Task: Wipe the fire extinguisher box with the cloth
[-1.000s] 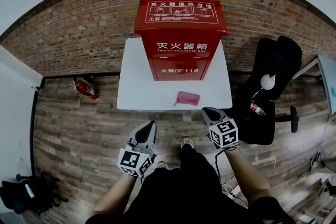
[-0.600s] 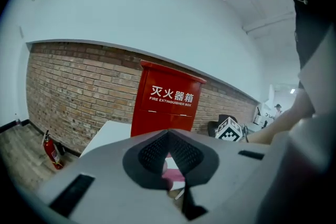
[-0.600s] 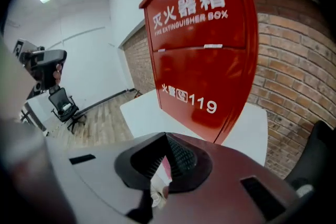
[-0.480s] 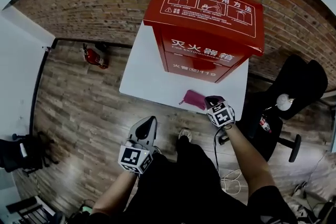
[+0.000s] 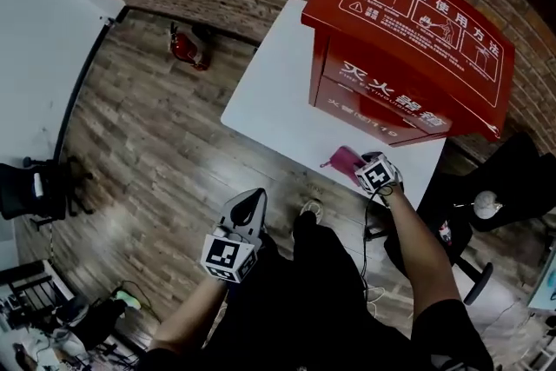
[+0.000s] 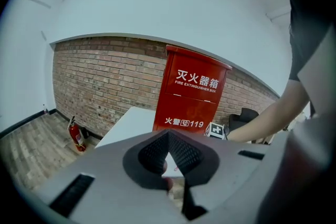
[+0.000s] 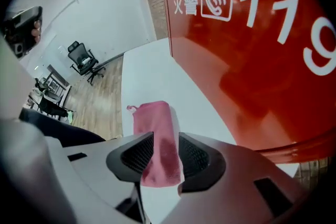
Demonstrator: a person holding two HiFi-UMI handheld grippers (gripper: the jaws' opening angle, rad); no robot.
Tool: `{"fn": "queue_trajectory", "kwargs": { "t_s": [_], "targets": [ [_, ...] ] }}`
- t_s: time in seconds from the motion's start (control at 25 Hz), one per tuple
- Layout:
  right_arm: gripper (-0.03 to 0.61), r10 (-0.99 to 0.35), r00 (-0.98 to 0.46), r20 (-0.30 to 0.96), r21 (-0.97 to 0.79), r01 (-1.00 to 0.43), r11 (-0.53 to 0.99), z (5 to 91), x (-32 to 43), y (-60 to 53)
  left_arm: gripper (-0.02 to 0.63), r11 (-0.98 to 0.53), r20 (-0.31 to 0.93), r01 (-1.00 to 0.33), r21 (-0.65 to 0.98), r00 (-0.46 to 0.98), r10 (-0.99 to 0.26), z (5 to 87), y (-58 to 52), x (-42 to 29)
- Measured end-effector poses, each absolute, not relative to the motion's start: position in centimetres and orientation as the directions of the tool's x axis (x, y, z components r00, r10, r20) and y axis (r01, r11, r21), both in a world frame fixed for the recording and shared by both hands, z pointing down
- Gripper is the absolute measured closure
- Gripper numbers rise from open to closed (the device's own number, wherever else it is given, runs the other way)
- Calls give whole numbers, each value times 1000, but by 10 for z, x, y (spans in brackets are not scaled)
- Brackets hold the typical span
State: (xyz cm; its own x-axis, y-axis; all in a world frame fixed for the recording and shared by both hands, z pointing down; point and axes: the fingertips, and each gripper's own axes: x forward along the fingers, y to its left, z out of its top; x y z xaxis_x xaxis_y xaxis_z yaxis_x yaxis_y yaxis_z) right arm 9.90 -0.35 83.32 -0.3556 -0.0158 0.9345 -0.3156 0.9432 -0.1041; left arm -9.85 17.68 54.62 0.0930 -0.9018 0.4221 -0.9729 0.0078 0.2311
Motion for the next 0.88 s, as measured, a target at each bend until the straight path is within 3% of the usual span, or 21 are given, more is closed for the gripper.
{"fn": "queue_trajectory", "kwargs": {
  "t_s": [0.24, 0.4, 0.56, 0.88],
  "targets": [
    [396, 156, -289, 945, -238, -277, 931, 860, 100, 4, 601, 64, 487, -965, 254, 70, -870, 574, 196, -108],
    [397, 198, -289, 937, -277, -263, 924, 864, 97, 3, 601, 100, 522, -957, 271, 59, -851, 591, 202, -113],
    [491, 228, -310, 923, -314, -266, 911, 864, 95, 11, 601, 108, 538, -955, 275, 59, -841, 601, 202, -113],
    [520, 180, -389, 903, -316, -318, 894, 841, 98, 14, 601, 67, 565, -936, 346, 151, -811, 625, 201, -91]
  ]
}}
